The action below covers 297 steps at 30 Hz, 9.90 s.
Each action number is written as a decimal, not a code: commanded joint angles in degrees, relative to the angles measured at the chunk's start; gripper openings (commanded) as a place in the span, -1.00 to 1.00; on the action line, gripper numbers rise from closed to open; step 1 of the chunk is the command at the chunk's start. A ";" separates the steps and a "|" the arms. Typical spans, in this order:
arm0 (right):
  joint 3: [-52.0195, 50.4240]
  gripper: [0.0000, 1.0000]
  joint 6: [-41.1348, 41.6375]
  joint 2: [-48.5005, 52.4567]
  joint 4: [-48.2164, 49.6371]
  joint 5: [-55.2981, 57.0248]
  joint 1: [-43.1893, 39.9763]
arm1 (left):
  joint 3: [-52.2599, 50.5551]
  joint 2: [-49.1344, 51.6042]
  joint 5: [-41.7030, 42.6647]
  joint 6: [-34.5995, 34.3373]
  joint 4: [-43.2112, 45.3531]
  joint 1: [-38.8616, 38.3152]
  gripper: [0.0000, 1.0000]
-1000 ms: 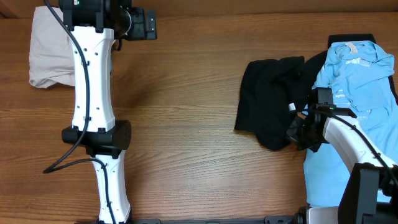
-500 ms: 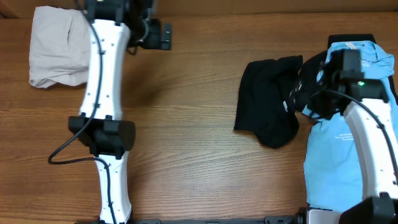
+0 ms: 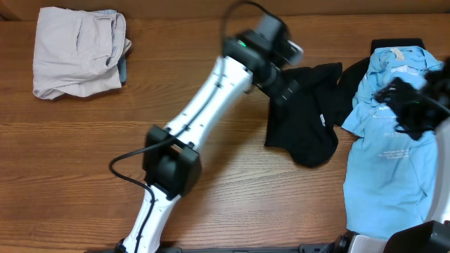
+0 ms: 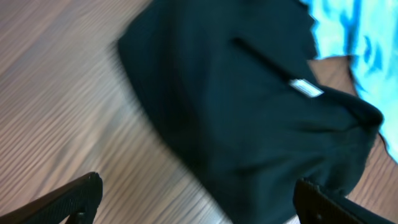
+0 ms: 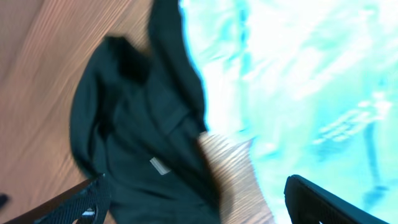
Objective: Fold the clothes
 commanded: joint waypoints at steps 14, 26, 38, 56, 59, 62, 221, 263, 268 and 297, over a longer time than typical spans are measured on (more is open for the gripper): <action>1.51 0.86 -5.31 -0.70 -1.03 -5.55 -7.93 | -21.31 0.44 -11.10 13.03 19.80 -10.34 1.00; 1.44 0.86 -5.31 -0.70 -1.46 -5.53 -7.93 | -28.20 0.46 -36.39 12.98 25.97 -6.51 0.99; 1.44 0.86 -5.31 -0.70 -1.66 -5.53 -7.91 | -26.21 -3.48 -47.82 12.98 18.93 0.11 1.00; 1.44 0.86 -5.73 -0.68 -3.61 -5.27 -7.93 | -20.31 -2.27 -19.39 0.76 21.03 -4.09 1.00; 1.38 0.86 -5.77 -0.68 -4.22 -5.27 -7.93 | -20.31 -0.13 -20.52 -0.81 22.84 -3.69 1.00; 1.33 0.86 -5.77 -0.68 -4.46 -5.27 -7.93 | -20.31 0.98 -21.05 -0.74 24.50 -3.28 1.00; 15.30 1.00 -12.13 -21.07 -14.62 -5.22 18.08 | 26.58 -15.58 -9.49 -5.64 -15.37 42.80 1.00; -77.81 1.00 -11.23 -81.53 59.12 6.40 23.28 | 26.58 -15.58 -9.49 -5.66 -15.37 42.80 1.00; -78.42 1.00 -11.26 -84.70 58.45 7.13 23.26 | 26.58 -15.58 -9.49 -5.64 -15.37 42.80 1.00; -78.42 1.00 -11.26 -84.65 58.25 7.43 23.28 | 26.58 -15.58 -9.49 -5.64 -15.39 42.80 1.00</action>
